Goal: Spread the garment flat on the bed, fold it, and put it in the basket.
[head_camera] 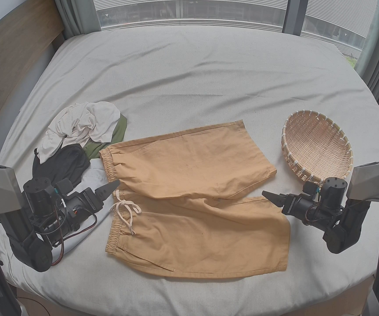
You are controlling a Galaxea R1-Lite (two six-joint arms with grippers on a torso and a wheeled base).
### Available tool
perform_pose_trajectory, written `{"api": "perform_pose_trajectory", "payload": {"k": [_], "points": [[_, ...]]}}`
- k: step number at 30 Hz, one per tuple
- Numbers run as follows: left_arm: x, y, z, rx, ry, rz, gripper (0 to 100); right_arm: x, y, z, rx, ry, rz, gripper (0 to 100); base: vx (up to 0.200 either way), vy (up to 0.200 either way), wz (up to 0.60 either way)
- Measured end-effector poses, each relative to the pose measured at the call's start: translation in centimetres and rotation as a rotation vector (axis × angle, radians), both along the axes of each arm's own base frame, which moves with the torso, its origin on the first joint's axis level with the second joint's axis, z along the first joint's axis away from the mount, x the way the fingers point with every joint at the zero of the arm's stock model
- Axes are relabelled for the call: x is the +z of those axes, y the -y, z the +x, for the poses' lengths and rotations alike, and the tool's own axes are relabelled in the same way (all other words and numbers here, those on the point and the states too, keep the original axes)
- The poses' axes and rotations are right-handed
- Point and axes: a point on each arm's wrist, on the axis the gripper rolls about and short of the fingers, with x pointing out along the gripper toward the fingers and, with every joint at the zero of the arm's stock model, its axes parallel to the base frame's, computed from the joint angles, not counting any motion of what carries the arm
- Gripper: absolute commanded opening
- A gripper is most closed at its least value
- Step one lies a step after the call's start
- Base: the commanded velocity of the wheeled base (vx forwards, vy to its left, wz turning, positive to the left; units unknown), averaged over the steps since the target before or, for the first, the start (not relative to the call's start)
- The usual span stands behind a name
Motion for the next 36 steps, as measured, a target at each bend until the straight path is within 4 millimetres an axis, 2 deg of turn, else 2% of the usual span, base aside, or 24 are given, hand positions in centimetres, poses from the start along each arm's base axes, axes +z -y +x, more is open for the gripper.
{"api": "perform_pose_trajectory", "payload": {"k": [5,6,19,28,35,36], "points": [[0.0,0.1,-0.1,-0.006,-0.001,0.0,100,-1.1,0.0,0.1,0.002,-0.017,-0.012,100,0.0,0.0,0.0],[0.0,0.2,-0.1,-0.005,-0.001,0.0,100,-1.2,0.0,0.1,0.004,-0.019,-0.015,0,0.0,0.0,0.0],[-0.1,0.1,-0.2,-0.003,-0.01,0.002,100,-1.5,-0.4,0.7,0.014,-0.009,-0.023,0,0.0,0.0,0.0],[-0.8,0.1,-0.5,-0.003,-0.04,0.008,100,0.7,0.8,1.9,-0.021,0.073,-0.009,0,0.0,0.0,0.0],[-1.6,0.1,-0.6,-0.004,-0.07,0.015,100,1.3,1.5,2.2,-0.044,0.092,-0.009,0,0.0,0.0,0.0],[-1.7,0.1,-0.6,-0.006,-0.076,0.015,100,1.3,1.6,2.2,-0.045,0.092,-0.009,100,0.0,0.0,0.0]]}}
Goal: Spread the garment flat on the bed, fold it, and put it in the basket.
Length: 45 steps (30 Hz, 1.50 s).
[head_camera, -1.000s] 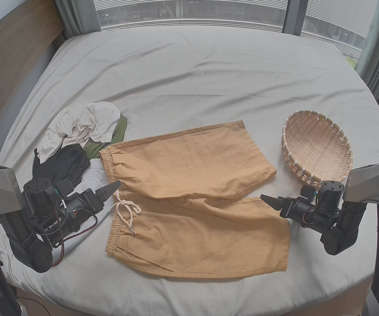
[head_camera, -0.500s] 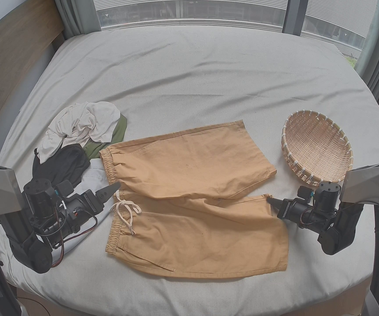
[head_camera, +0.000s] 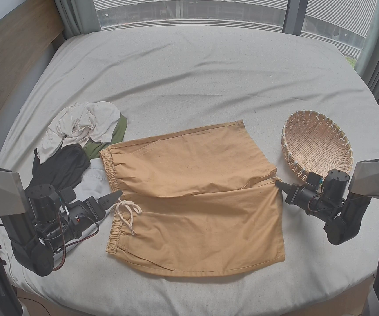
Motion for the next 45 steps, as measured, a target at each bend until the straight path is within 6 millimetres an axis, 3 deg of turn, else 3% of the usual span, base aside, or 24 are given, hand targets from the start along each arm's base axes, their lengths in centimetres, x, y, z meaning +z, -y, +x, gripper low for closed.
{"api": "perform_pose_trajectory", "payload": {"k": [9,23,35,36,45], "points": [[-1.4,-0.3,-1.3,-0.039,-0.083,0.011,100,0.3,-0.3,-0.6,0.006,-0.001,0.0,100,0.0,0.0,0.0],[-4.2,-1.1,-4.3,-0.067,-0.241,0.098,100,2.1,0.2,-5.7,0.005,-0.064,-0.029,100,0.0,0.0,0.0],[-6.3,-1.1,-4.4,-0.075,-0.331,0.103,100,3.2,0.6,-6.6,-0.014,-0.044,-0.031,100,0.0,0.0,0.0],[-6.4,-1.1,-4.4,-0.076,-0.334,0.103,0,3.3,0.5,-6.6,-0.014,-0.043,-0.031,100,0.0,0.0,0.0],[-7.0,-1.1,-3.1,-0.071,-0.315,0.095,0,3.1,0.5,-6.9,-0.013,-0.056,-0.033,100,0.0,0.0,0.0]]}}
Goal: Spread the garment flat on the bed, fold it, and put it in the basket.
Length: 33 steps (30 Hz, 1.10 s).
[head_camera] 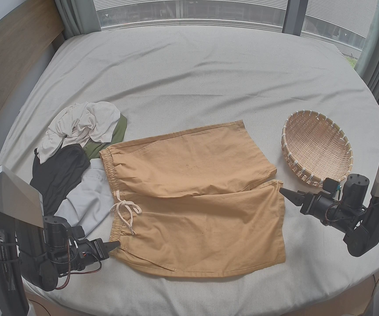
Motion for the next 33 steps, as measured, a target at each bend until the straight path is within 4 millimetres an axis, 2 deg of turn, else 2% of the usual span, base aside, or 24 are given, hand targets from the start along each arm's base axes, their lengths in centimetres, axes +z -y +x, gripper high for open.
{"api": "perform_pose_trajectory", "payload": {"k": [5,14,21,25,33], "points": [[-0.4,0.1,0.4,-0.003,0.0,-0.002,0,-0.4,0.2,-0.9,-0.001,-0.034,-0.007,100,0.0,0.0,0.0],[0.0,-0.1,0.5,0.01,0.007,-0.02,0,-2.0,0.5,-4.3,0.015,-0.166,-0.044,100,0.0,0.0,0.0],[1.1,-0.2,0.5,0.019,0.042,-0.032,0,-4.7,0.6,-6.5,0.052,-0.315,-0.113,100,0.0,0.0,0.0],[1.3,0.0,0.5,0.013,0.05,-0.033,0,-6.4,-0.1,-7.6,0.11,-0.406,-0.144,100,0.0,0.0,0.0],[1.4,0.1,0.5,0.012,0.056,-0.03,0,-7.5,-1.3,-8.3,0.174,-0.461,-0.161,100,0.0,0.0,0.0]]}}
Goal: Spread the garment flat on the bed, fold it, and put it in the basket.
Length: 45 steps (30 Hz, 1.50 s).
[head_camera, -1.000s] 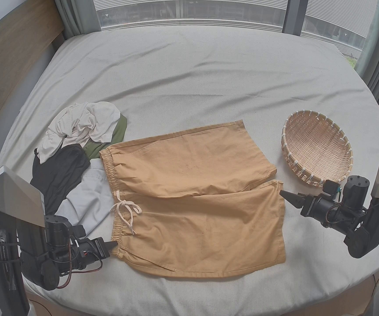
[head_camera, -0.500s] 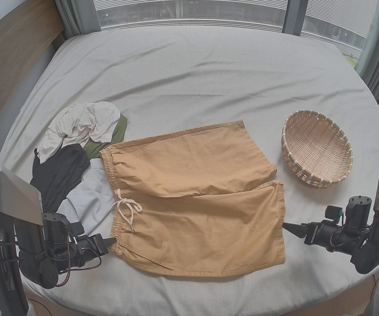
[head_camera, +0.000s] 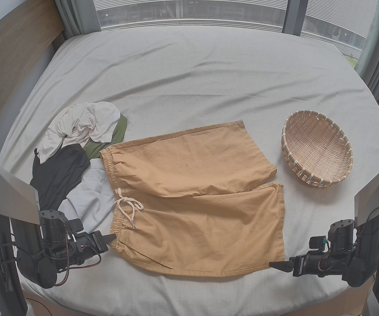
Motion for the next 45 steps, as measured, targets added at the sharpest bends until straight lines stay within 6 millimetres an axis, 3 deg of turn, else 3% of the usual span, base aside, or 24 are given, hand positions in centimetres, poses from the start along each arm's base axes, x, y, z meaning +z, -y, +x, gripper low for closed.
{"api": "perform_pose_trajectory", "payload": {"k": [4,5,18,25,33,45], "points": [[0.0,0.0,-0.1,0.001,-0.002,0.003,0,-0.6,-0.4,0.3,0.012,-0.01,-0.002,100,0.0,0.0,0.0],[0.0,0.0,-0.1,0.001,-0.002,0.003,0,-0.7,-0.5,0.4,0.011,-0.01,-0.002,0,0.0,0.0,0.0],[-0.1,-0.1,-0.4,0.003,-0.015,0.005,0,-1.4,-0.6,1.1,-0.003,-0.019,0.009,0,0.0,0.0,0.0],[0.1,-0.3,-1.0,0.002,-0.026,0.004,0,-0.3,-0.3,0.3,-0.008,-0.012,0.011,0,0.0,0.0,0.0],[0.8,-0.5,-3.2,-0.068,-0.053,0.008,0,1.5,-0.2,0.0,-0.004,0.048,0.021,0,0.0,0.0,0.0],[-0.4,-0.9,-3.9,-0.102,-0.098,0.066,0,1.4,-0.8,-1.0,0.037,-0.034,-0.01,0,0.0,0.0,0.0]]}}
